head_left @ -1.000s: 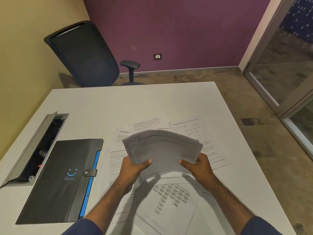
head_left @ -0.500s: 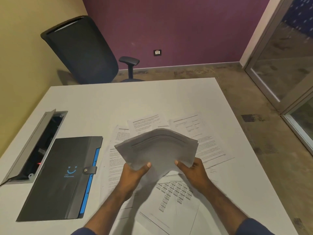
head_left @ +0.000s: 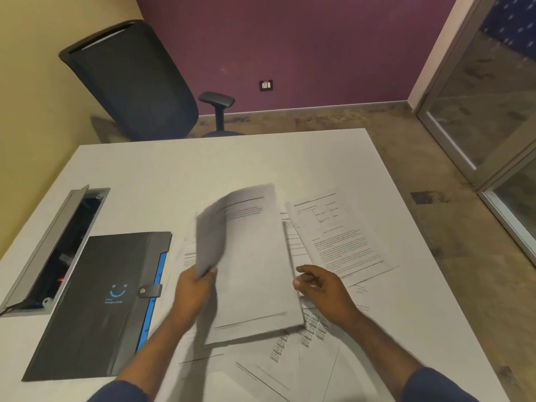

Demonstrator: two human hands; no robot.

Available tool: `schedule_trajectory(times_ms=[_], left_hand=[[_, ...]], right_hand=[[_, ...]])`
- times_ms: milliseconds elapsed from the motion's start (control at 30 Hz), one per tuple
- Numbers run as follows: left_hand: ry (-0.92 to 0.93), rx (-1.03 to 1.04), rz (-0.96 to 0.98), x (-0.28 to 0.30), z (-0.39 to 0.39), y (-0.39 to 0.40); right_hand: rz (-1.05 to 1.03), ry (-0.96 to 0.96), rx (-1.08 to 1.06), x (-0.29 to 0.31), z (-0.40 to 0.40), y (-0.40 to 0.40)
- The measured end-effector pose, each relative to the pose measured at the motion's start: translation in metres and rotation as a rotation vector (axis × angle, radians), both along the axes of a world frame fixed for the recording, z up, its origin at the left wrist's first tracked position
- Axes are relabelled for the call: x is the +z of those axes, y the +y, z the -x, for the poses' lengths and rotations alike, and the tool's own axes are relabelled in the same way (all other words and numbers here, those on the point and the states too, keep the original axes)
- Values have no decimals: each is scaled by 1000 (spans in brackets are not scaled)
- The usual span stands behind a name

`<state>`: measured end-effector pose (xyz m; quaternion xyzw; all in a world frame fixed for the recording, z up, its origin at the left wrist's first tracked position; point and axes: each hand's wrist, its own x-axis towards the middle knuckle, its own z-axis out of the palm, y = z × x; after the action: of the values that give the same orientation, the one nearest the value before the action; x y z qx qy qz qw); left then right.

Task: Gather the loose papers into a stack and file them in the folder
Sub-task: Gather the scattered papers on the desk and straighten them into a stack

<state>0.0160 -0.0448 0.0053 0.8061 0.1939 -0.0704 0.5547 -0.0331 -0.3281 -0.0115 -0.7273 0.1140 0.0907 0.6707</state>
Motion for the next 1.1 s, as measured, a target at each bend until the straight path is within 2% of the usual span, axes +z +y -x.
schedule_trajectory(times_ms=[133, 267, 367, 467, 633, 733, 900, 1100], left_hand=[[104, 61, -65, -12, -5, 44], [183, 92, -120, -24, 6, 62], [213, 71, -112, -28, 13, 64], [245, 32, -105, -29, 15, 61], [269, 17, -111, -28, 16, 58], [293, 15, -110, -29, 17, 62], [309, 10, -134, -33, 18, 69], [352, 40, -119, -39, 23, 75]], right_hand=[[237, 26, 16, -26, 4, -11], [666, -31, 6, -42, -6, -23], [996, 10, 100, -45, -21, -27], [1137, 91, 166, -41, -31, -21], [1433, 114, 299, -35, -41, -11], [1413, 151, 276, -30, -47, -4], [1093, 44, 83, -24, -56, 32], [998, 36, 202, -35, -60, 90]])
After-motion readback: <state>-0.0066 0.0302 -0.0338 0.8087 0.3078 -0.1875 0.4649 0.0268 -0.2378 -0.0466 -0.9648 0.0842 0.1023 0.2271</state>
